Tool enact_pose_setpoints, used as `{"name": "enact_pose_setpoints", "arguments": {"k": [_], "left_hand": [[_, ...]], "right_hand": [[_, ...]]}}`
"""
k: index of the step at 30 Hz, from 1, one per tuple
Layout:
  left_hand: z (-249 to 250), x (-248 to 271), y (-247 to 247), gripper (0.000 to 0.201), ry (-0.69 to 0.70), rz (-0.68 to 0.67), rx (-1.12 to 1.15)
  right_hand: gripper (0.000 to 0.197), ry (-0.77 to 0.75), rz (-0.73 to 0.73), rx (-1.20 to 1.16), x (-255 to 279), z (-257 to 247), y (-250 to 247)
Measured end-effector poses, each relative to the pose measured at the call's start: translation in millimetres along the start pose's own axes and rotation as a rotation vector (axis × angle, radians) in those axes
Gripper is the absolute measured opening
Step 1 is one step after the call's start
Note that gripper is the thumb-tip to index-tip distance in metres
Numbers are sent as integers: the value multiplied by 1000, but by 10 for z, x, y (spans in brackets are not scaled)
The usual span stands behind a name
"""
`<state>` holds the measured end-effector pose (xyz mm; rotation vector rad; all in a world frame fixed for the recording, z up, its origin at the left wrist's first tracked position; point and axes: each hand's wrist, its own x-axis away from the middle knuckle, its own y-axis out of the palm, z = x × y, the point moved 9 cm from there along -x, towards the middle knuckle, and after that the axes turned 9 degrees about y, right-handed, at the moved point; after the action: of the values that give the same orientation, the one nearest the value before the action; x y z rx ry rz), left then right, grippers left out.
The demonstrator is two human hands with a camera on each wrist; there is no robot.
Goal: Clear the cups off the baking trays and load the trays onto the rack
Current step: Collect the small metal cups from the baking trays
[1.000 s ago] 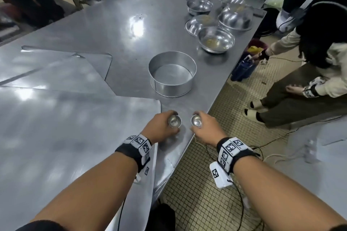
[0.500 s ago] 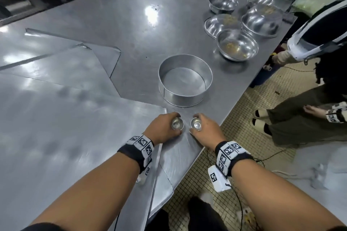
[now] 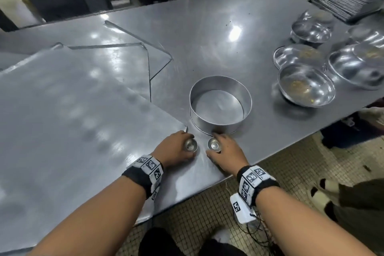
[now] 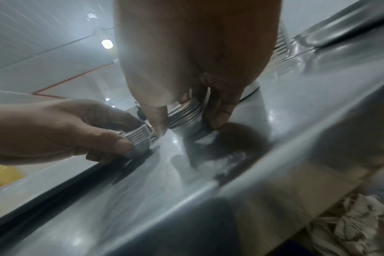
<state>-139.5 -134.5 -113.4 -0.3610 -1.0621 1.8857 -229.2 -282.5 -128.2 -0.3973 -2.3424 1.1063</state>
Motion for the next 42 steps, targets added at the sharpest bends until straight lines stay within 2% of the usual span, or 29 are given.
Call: {"name": "enact_pose_setpoints", "arguments": {"k": [4,9,17,20,26,33,42], "left_hand": [[43,100,17,57,-113,84,-10],[181,157,64,45,-157,144,2],[433,23,272,52,-99,98,51],[492,-53,328,56,-70,80,55],[518,-168,354,51,-3,43,85],[615,-296,397,42,107,81,169],[697,-415,492,46,80,155,181]], "right_hand": [[67,-15,-62,-15,14,67,-76],[54,-106,-101,0,52,121,-179],[64,-130,-98,47,68,319,-366],[64,-95,-92,56,54,397,-410],[63,-12,-70,62,43,473,-404],[52,-9,7,18,14,431,-527],[58,-50,-30,51,-66,568,-665]]}}
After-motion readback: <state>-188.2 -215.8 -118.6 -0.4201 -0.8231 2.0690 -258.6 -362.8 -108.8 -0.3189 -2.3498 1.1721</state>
